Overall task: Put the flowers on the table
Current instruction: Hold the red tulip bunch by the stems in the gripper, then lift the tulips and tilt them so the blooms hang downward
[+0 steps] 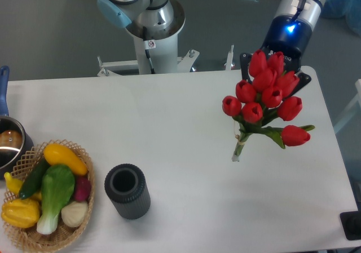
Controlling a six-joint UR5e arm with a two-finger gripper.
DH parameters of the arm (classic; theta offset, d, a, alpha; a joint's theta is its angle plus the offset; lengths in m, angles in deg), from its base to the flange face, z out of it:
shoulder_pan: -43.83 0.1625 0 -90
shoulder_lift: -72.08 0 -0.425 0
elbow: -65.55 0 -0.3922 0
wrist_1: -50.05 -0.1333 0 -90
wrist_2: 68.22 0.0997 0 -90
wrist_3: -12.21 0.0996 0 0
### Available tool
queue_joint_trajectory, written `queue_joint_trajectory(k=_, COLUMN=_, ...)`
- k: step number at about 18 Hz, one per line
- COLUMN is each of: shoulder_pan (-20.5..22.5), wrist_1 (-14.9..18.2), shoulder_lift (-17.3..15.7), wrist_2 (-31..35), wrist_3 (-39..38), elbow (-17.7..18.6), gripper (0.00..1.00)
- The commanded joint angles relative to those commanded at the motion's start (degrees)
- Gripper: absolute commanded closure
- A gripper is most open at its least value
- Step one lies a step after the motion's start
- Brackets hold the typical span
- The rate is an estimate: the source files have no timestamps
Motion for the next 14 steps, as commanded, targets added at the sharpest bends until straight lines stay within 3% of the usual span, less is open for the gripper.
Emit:
queue_joint_trajectory(k=5, shoulder_pan=-2.1, wrist_1=0.7, shoulder_lift=-0.2, wrist_2=13.5, wrist_3=0.0, elbow=0.4, gripper=0.67)
queue_joint_trajectory(k=10, shoulder_pan=-2.8, wrist_1=0.9, shoulder_lift=0.0, wrist_2=19.1, wrist_3=0.4, elbow=0.6, gripper=0.67)
queue_joint_trajectory(k=14, shoulder_pan=-4.8, wrist_1=0.9, shoulder_lift=0.9, wrist_2=27.4, wrist_3=1.3, elbow=0.8, gripper=0.67)
